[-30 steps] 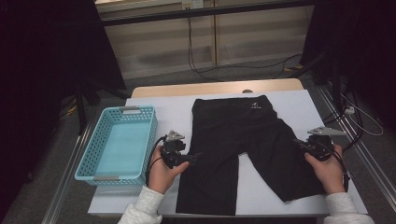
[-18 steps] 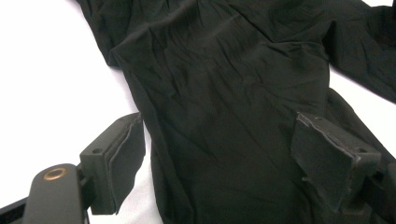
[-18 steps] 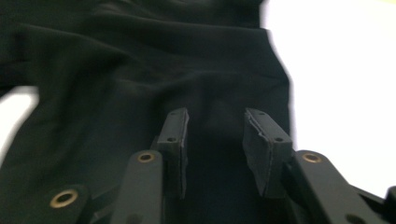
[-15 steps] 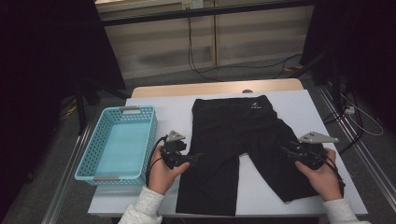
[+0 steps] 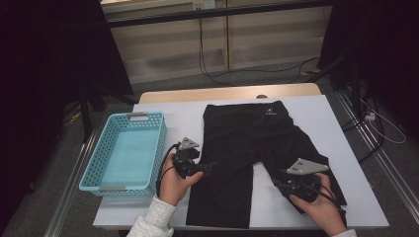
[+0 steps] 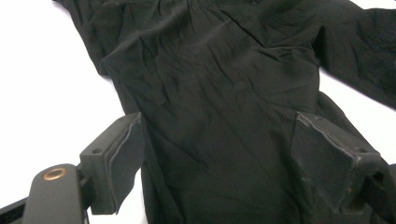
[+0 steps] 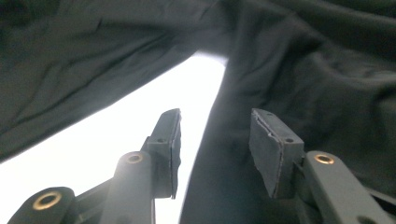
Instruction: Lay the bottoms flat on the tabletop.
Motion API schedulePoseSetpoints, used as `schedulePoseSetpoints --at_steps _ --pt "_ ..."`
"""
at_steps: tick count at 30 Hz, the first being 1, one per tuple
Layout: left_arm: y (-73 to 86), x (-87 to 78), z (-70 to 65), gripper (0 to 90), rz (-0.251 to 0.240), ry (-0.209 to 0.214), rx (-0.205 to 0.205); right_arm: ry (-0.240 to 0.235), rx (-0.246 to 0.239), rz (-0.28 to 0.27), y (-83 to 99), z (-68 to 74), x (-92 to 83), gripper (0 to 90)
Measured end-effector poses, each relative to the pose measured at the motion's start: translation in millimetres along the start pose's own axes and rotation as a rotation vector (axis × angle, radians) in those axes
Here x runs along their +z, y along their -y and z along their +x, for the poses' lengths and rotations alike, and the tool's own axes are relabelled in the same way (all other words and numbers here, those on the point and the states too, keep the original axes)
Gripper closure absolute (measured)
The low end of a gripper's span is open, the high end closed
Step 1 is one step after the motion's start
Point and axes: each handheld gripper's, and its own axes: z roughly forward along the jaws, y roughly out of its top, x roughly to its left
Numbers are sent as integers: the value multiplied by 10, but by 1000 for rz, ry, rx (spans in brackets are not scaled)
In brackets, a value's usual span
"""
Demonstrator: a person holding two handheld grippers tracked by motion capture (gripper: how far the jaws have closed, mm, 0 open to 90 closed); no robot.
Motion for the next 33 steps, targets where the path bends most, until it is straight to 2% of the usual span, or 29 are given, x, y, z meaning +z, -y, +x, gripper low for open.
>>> schedulePoseSetpoints --at_steps 3,5,7,9,10,12,15,21,24,27,29,30,31,33 --pt "1 -4 8 183 -4 0 -2 28 -39 50 13 37 120 582" --pt "3 -2 14 183 -5 -2 -8 11 -14 37 35 22 160 634" --pt "7 2 20 183 -1 -6 -3 5 -15 42 28 14 163 778" --pt "10 12 17 183 1 -7 -4 8 11 40 26 -13 172 852" --pt "11 16 12 183 1 -5 -5 10 25 40 24 -32 174 883" --pt "7 14 4 183 4 -4 1 15 22 45 15 -55 168 894" --pt "-1 7 -1 183 0 -5 1 -16 45 31 4 -76 122 897" --pt "-2 -7 -1 183 -4 -8 -3 -70 65 -18 -35 -40 -97 897" --pt "-4 -14 -11 183 -1 -2 2 -112 71 -13 -18 8 -117 897" --pt "-7 -21 -13 183 -6 -5 3 -156 58 23 5 113 -92 892" --pt "-7 -23 -6 183 -7 -5 3 -152 34 35 15 161 -64 815" --pt "-6 -24 -6 183 -7 -5 3 -154 43 34 22 159 -43 730" --pt "-5 -25 -5 183 -7 -3 0 -157 52 41 23 150 -37 685" --pt "-5 -27 -2 182 -7 -5 1 -129 70 22 22 103 -55 623"
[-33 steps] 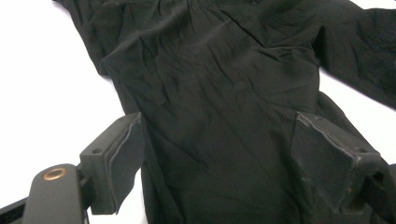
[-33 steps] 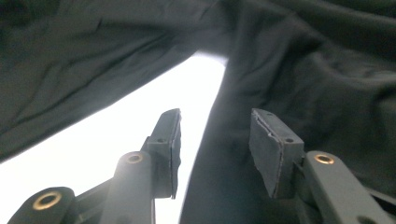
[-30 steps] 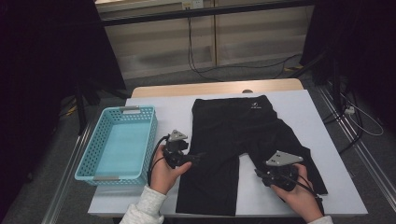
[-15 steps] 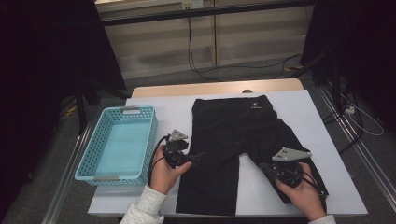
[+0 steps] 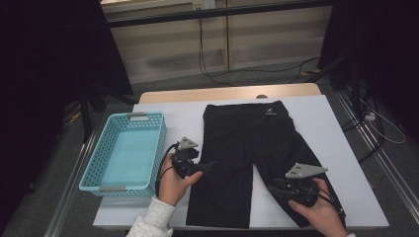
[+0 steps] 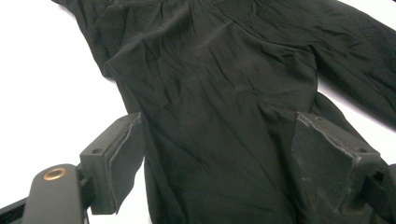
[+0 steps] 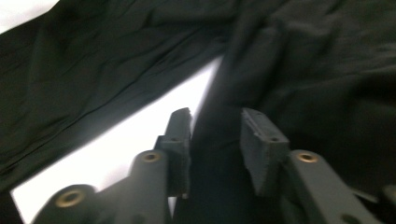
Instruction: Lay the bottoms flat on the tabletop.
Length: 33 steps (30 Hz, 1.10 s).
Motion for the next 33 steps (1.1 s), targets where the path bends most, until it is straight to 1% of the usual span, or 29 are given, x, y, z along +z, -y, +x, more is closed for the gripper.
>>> schedulePoseSetpoints --at_steps 2,3,5,7,11,12,13,15,17,19,20,21,22,23,24,25,26,27,28,29,31,33 --pt "1 2 4 183 1 0 -1 29 19 -23 -11 -88 -64 594" --pt "3 5 5 183 1 1 -3 55 40 -41 -11 -146 -109 570" --pt "4 6 9 183 2 0 -4 96 73 -63 5 -273 -205 572" --pt "2 4 15 183 0 -1 -6 146 102 -72 43 -388 -284 580" --pt "-2 1 22 183 -1 -2 -6 240 118 -40 158 -588 -365 592" --pt "-3 2 20 183 -1 -1 -8 268 123 -25 196 -638 -382 590" --pt "-4 3 21 183 2 0 -4 286 122 -17 219 -669 -391 586" --pt "-6 13 12 183 0 0 -4 337 124 8 274 -736 -419 578" --pt "-10 20 6 183 2 1 2 373 137 12 319 -793 -452 573" --pt "-15 28 -2 183 4 5 3 399 134 38 358 -834 -462 556" --pt "-17 31 -6 183 2 5 3 406 143 47 379 -850 -464 549" --pt "-18 34 -8 183 2 6 3 403 153 43 397 -863 -461 551" --pt "-21 35 -10 183 2 6 2 390 173 27 415 -879 -469 556" --pt "-25 35 -10 183 4 7 4 384 184 27 421 -889 -479 602" --pt "-26 39 -12 183 3 10 0 370 185 26 427 -894 -489 671" --pt "-27 41 -11 183 4 12 1 359 189 25 432 -895 -497 714" --pt "-28 44 -12 183 5 11 4 360 184 26 436 -897 -503 766" --pt "-28 48 -14 183 4 10 2 351 182 27 440 -897 -512 850" --pt "-29 49 -14 183 6 11 5 340 179 27 446 -901 -519 884" --pt "-31 47 -12 183 8 14 6 330 180 32 452 -900 -536 889" --pt "-34 43 -8 183 0 10 1 327 181 42 464 -896 -573 891" --pt "-36 36 0 183 -2 8 -1 320 220 38 509 -898 -629 891"
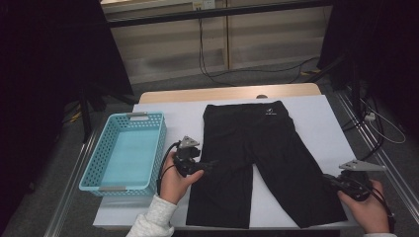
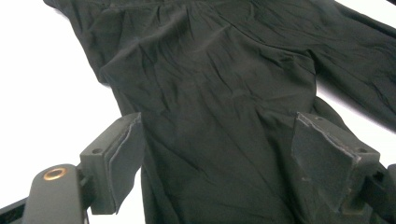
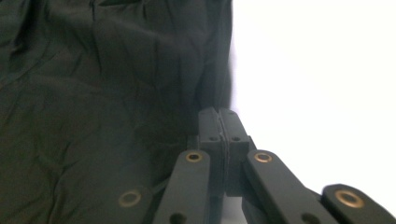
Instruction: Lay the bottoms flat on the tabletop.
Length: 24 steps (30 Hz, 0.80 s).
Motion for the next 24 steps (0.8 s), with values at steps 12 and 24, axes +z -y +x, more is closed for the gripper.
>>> schedulePoseSetpoints --at_steps 12,24 --pt "11 5 27 183 7 -14 -1 22 -23 -65 -239 -30 153 617" --pt "31 -19 119 177 12 -36 -21 -1 23 -46 -281 -94 353 894"
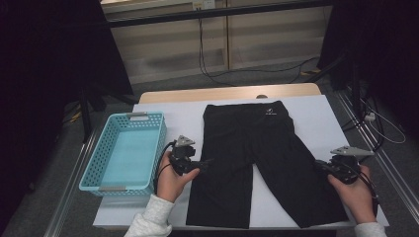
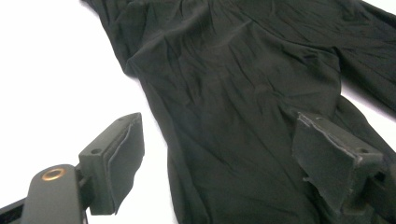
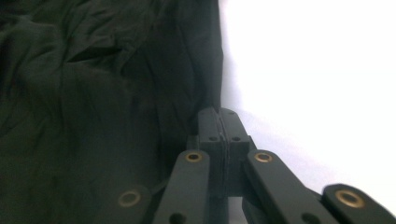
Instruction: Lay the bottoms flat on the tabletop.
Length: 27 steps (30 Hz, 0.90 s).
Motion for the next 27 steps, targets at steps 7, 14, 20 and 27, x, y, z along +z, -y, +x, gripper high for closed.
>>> schedulePoseSetpoints --at_steps 7,14,20,27 --pt "24 18 41 177 19 -13 1 -14 25 -13 87 -58 -88 893" --pt "36 15 50 177 20 -12 -6 -34 15 11 100 -22 -127 852" --pt "38 21 47 177 23 -11 -5 -32 -19 11 86 5 -129 703" --pt "26 -7 47 176 8 -8 -9 17 -66 -34 9 103 -113 534"
